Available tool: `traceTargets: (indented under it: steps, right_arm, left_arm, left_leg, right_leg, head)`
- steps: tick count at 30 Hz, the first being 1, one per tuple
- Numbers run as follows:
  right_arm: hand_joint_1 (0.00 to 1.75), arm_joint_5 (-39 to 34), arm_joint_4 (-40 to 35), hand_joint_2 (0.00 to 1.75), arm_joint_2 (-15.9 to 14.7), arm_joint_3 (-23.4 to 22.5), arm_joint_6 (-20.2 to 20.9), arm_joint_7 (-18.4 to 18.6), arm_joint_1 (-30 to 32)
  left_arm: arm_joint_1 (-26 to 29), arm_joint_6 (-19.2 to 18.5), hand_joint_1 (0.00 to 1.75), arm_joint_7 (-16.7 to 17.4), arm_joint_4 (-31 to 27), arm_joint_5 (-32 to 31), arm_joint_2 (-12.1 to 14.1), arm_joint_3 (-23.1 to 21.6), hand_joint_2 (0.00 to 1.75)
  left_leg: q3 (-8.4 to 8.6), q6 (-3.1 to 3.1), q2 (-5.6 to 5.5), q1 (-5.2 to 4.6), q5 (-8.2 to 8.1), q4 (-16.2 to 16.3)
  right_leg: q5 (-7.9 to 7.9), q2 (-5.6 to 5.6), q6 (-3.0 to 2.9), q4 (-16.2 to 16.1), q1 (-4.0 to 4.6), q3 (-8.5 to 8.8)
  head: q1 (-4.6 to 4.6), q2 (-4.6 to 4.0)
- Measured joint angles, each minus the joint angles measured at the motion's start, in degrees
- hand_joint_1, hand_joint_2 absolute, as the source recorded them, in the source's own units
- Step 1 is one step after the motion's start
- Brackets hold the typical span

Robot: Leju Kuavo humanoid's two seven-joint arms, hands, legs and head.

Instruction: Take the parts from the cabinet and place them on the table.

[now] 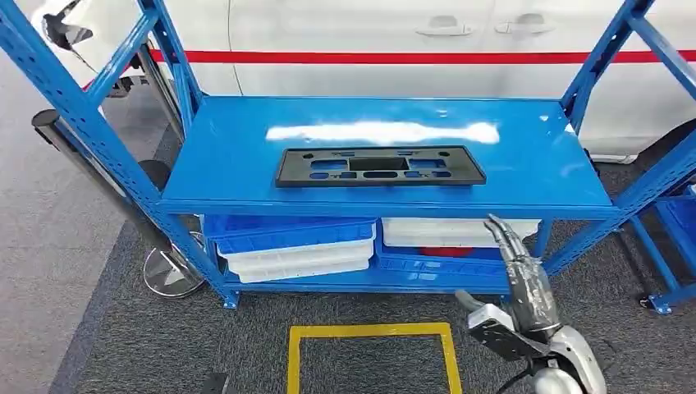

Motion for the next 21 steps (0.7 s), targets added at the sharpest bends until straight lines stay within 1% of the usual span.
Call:
traceTargets:
  steps: [1,2,4,5,6,7,8,9,10,11,12,13,14,15,16,17,18,19,20,21]
  right_arm:
    - [0.0,1.4,1.2,1.75,0.7,1.2,-0.1,0.6,-0.4]
    - [0.0,2.7,2.1,1.75,1.2,2.1,-0.4,1.0,-0.6]
    - [0.0,5.1,3.7,1.75,2.0,3.8,-0.7,1.8,-0.7]
    - [0.0,6.6,4.4,1.75,2.5,4.6,-0.8,2.3,-0.8]
    - [0.0,7.4,4.9,1.75,3.1,5.2,-0.9,2.6,-1.0]
    - [0.0,7.8,5.2,1.75,3.4,5.6,-1.1,2.7,-1.3]
    - [0.0,8.1,5.8,1.75,3.7,6.1,-1.2,2.9,-1.6]
    - [0.0,8.2,6.2,1.75,3.9,6.4,-1.2,2.9,-1.6]
    - [0.0,8.3,6.5,1.75,4.1,6.6,-1.2,3.0,-1.6]
    - [0.0,8.5,6.8,1.75,4.3,6.8,-1.3,3.1,-1.6]
    - [0.0,8.6,7.1,1.75,4.6,7.0,-1.4,3.3,-1.6]
    - [0.0,8.7,7.3,1.75,4.8,7.0,-1.6,3.5,-1.6]
    - [0.0,8.9,7.4,1.75,4.9,7.0,-1.7,3.7,-1.6]
    - [0.0,9.3,7.4,1.75,5.1,7.0,-1.8,3.8,-1.6]
    - [0.0,9.5,7.4,1.75,5.1,7.0,-1.8,3.9,-1.6]
    - [0.0,9.6,7.4,1.75,5.3,7.0,-1.9,4.0,-1.7]
    - [0.0,9.8,7.4,1.75,5.4,7.0,-2.0,4.0,-1.7]
    - [0.0,9.8,7.4,1.75,5.6,7.0,-2.1,4.0,-1.7]
    - [0.0,9.9,7.4,1.75,5.6,7.0,-2.3,3.9,-1.7]
    - [0.0,9.9,7.4,1.75,5.7,7.0,-2.5,3.8,-1.7]
  left_arm:
    - [-0.1,-0.3,0.0,-0.3,0.0,0.0,0.0,0.0,0.0]
    - [-0.1,-0.7,0.0,-0.4,0.0,0.0,0.0,0.0,0.0]
    - [-0.1,-1.1,0.0,-0.6,0.0,0.0,-0.1,-0.1,0.0]
    - [-0.2,-1.4,0.0,-0.8,0.0,0.0,-0.1,-0.1,0.0]
    - [-0.2,-1.7,0.0,-0.9,0.0,0.0,-0.1,-0.1,0.0]
    - [-0.2,-1.7,0.0,-1.0,0.0,0.0,-0.1,-0.1,0.0]
    - [-0.2,-1.8,0.0,-1.0,0.0,0.0,-0.1,-0.1,0.0]
    - [-0.2,-1.8,0.0,-1.0,0.0,0.0,-0.1,-0.2,0.0]
    - [-0.1,-1.9,0.0,-1.0,0.0,0.0,-0.1,-0.2,0.0]
    - [0.0,-1.9,0.0,-1.0,0.1,0.0,-0.1,-0.3,0.0]
    - [0.0,-2.0,0.0,-1.1,0.2,0.0,-0.1,-0.3,0.0]
    - [0.0,-2.0,0.0,-1.1,0.2,0.0,-0.1,-0.4,0.0]
    - [-0.1,-2.1,0.0,-1.1,0.2,0.0,-0.1,-0.4,0.0]
    - [-0.1,-2.2,0.0,-1.1,0.2,0.1,-0.1,-0.4,0.0]
    - [-0.2,-2.2,0.0,-1.1,0.3,0.1,-0.1,-0.4,0.0]
    - [-0.3,-2.3,0.0,-1.0,0.3,0.2,-0.1,-0.4,0.0]
    - [-0.3,-2.3,0.0,-0.9,0.4,0.2,-0.1,-0.4,0.0]
    - [-0.2,-2.3,0.0,-0.9,0.4,0.2,-0.1,-0.4,0.0]
    - [-0.1,-2.3,0.0,-0.9,0.4,0.2,-0.1,-0.4,0.0]
    - [-0.2,-2.3,0.0,-0.9,0.4,0.2,-0.1,-0.4,0.0]
  left_leg:
    - [-0.39,-0.42,0.01,-0.43,-0.24,0.4]
    - [-0.54,-0.74,0.02,-0.31,-0.16,0.4]
    - [-0.39,-1.33,0.07,-0.05,-0.13,0.1]
    - [-0.35,-1.76,0.06,-0.2,-0.35,0.3]
    - [-0.66,-2.17,0.08,0.12,-1.1,1.1]
    - [-1.86,-2.49,0.18,0.13,-2.78,3.7]
    - [-4.06,-2.82,0.19,0.34,-5.11,8.2]
    - [-6.62,-3.14,0.19,0.56,-7.33,13.4]
    - [-8.71,-3.37,0.2,0.73,-8.63,17.5]
    - [-9.82,-3.52,0.2,0.88,-8.62,19.4]
    - [-9.39,-3.62,0.21,1.07,-6.97,18.0]
    - [-7.57,-3.67,0.22,1.19,-4.31,14.0]
    - [-4.97,-3.64,0.26,1.26,-1.5,8.6]
    - [-2.22,-3.57,0.3,1.33,0.96,3.0]
    - [-1.29,-3.31,0.26,1.11,0.04,1.0]
    - [-1.3,-2.61,0.14,0.9,0.25,0.7]
    - [-1.46,-2.38,0.15,0.83,0.25,0.8]
    - [-1.49,-1.98,0.13,0.64,0.25,0.9]
    - [-1.41,-1.41,0.13,0.78,0.49,0.5]
    - [-1.09,-0.87,0.21,1.14,0.86,0.0]
  right_leg:
    - [-0.73,0.05,-0.2,-0.6,0.5,0.38]
    - [-0.63,0.11,-0.52,-0.4,0.47,0.1]
    - [-0.68,0.23,-1.07,-0.4,0.7,0.0]
    - [-0.52,0.23,-1.55,-0.9,0.41,0.13]
    - [-0.42,0.01,-1.9,-1.1,0.24,0.34]
    - [-0.48,-0.04,-2.28,-1.1,0.17,0.34]
    - [-0.48,-0.11,-2.35,-1.1,0.16,0.32]
    - [-0.52,-0.15,-2.41,-1.0,0.19,0.28]
    - [-0.55,-0.17,-2.46,-1.0,0.2,0.26]
    - [-0.56,-0.17,-2.45,-1.0,0.2,0.29]
    - [-0.6,-0.13,-2.4,-1.0,0.16,0.39]
    - [-0.68,-0.09,-2.27,-1.0,0.09,0.54]
    - [-0.79,-0.02,-2.11,-0.9,-0.01,0.78]
    - [-0.96,-0.02,-1.84,-0.9,-0.05,1.01]
    - [-1.07,-0.01,-1.47,-0.8,0.22,0.97]
    - [-1.08,0.05,-1.01,-0.7,0.31,0.78]
    - [-0.96,0.05,-0.66,-0.8,0.38,0.76]
    - [-0.81,0.03,-0.32,-1.1,0.31,0.9]
    - [-0.78,0.03,0.18,-1.2,0.27,1.02]
    - [-1.25,0.01,0.42,-0.7,0.01,0.93]
  head:
    - [0.0,0.02]
    - [0.0,0.0]
    - [-0.02,0.02]
    - [0.0,0.02]
    - [0.0,0.02]
    - [-0.02,0.02]
    - [-0.02,0.02]
    - [0.0,0.0]
    - [-0.02,0.02]
    - [-0.02,0.02]
    - [-0.02,0.02]
    - [-0.02,0.02]
    - [-0.02,0.02]
    - [-0.02,0.0]
    - [-0.02,0.0]
    - [-0.02,0.02]
    - [0.0,0.02]
    - [0.0,0.02]
    - [-0.02,0.02]
    - [0.0,0.02]
